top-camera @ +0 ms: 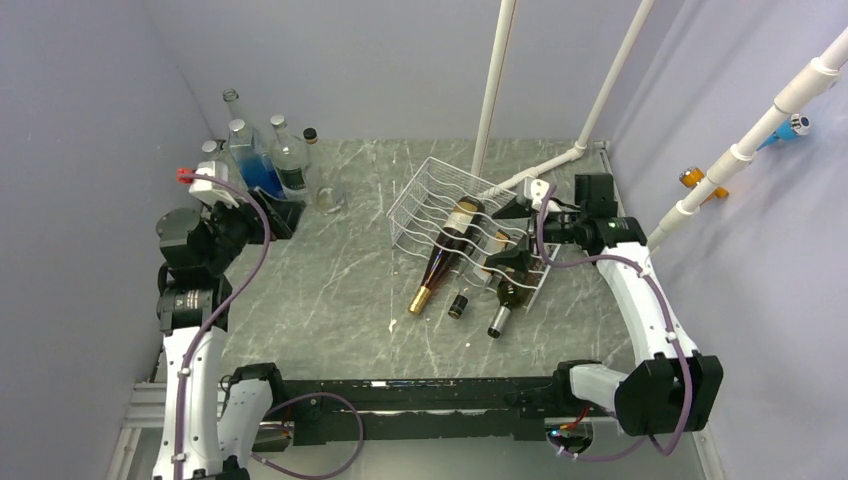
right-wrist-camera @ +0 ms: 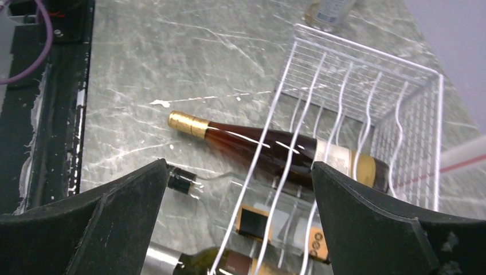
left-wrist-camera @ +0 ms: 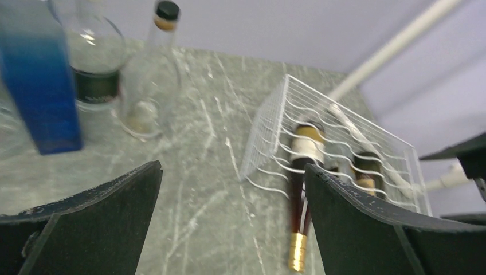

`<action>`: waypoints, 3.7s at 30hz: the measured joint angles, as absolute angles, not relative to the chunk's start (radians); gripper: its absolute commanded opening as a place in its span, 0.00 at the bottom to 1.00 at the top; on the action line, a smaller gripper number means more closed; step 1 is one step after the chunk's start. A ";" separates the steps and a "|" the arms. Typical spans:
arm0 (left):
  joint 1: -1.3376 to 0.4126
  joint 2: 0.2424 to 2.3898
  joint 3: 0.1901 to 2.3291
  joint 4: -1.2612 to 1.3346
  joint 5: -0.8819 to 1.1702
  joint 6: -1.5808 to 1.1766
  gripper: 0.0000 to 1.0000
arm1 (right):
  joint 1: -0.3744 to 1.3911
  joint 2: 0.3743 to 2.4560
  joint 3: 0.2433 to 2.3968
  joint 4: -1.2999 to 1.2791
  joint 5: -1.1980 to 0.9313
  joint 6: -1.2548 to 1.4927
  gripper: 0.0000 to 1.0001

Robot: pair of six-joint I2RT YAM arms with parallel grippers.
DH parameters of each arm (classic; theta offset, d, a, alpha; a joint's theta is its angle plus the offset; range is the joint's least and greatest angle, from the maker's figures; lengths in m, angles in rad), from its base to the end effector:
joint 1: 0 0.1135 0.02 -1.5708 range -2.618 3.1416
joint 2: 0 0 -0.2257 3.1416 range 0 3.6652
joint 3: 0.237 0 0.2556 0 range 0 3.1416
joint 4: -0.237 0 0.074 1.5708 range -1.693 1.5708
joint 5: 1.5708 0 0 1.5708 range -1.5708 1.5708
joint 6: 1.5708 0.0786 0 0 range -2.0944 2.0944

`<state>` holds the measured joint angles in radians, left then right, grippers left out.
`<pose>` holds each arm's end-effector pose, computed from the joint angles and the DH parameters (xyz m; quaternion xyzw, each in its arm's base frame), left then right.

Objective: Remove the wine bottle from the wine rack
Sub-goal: Place the wine bottle at the center of the board, then pick up the wine bottle from the wine rack.

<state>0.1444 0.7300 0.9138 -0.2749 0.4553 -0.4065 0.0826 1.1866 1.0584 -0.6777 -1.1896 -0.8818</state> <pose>0.2317 -0.0012 0.3553 -0.0493 0.7338 -0.2511 0.6294 0.2541 0.0942 0.2760 -0.5416 0.5838 0.3586 0.4870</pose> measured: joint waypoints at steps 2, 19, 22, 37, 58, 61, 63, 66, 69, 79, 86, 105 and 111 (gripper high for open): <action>0.144 0.728 0.875 -0.274 0.513 -0.435 0.99 | 0.046 1.166 1.058 -0.699 -1.190 -0.895 1.00; -0.405 0.735 0.720 -0.268 0.384 -0.467 1.00 | -0.078 1.090 1.058 -0.732 -1.193 -0.828 1.00; -0.497 0.735 0.677 -0.257 0.322 -0.465 0.99 | -0.113 1.087 1.055 -0.717 -1.202 -0.786 1.00; -0.802 0.816 0.533 -0.017 0.078 -0.476 0.99 | -0.162 1.086 0.998 -0.648 -1.250 -0.706 1.00; -1.045 0.975 0.457 0.128 -0.348 -0.618 0.99 | -0.200 1.066 0.922 -0.520 -1.250 -0.627 1.00; -1.057 0.999 0.457 0.130 -0.365 -0.635 0.99 | -0.205 1.058 0.915 -0.506 -1.250 -0.619 1.00; -1.061 1.017 0.457 0.134 -0.365 -0.641 1.00 | -0.208 1.051 0.909 -0.497 -1.250 -0.616 1.00; -1.064 1.063 0.465 0.134 -0.359 -0.635 1.00 | -0.208 1.046 0.905 -0.491 -1.250 -0.616 1.00; -1.065 1.121 0.482 0.136 -0.333 -0.606 0.99 | -0.208 1.046 0.902 -0.487 -1.250 -0.615 1.00; -1.059 1.340 0.559 0.211 -0.205 -0.412 0.89 | -0.208 1.043 0.898 -0.484 -1.251 -0.612 1.00; -0.964 1.460 0.587 0.295 -0.084 -0.368 0.75 | -0.208 1.032 0.889 -0.483 -1.251 -0.612 1.00; -0.888 1.692 0.702 0.392 -0.036 -0.324 0.53 | -0.208 1.032 0.889 -0.484 -1.258 -0.620 1.00; -0.890 1.726 0.725 0.415 -0.076 -0.321 0.54 | -0.208 1.032 0.889 -0.484 -1.258 -0.621 1.00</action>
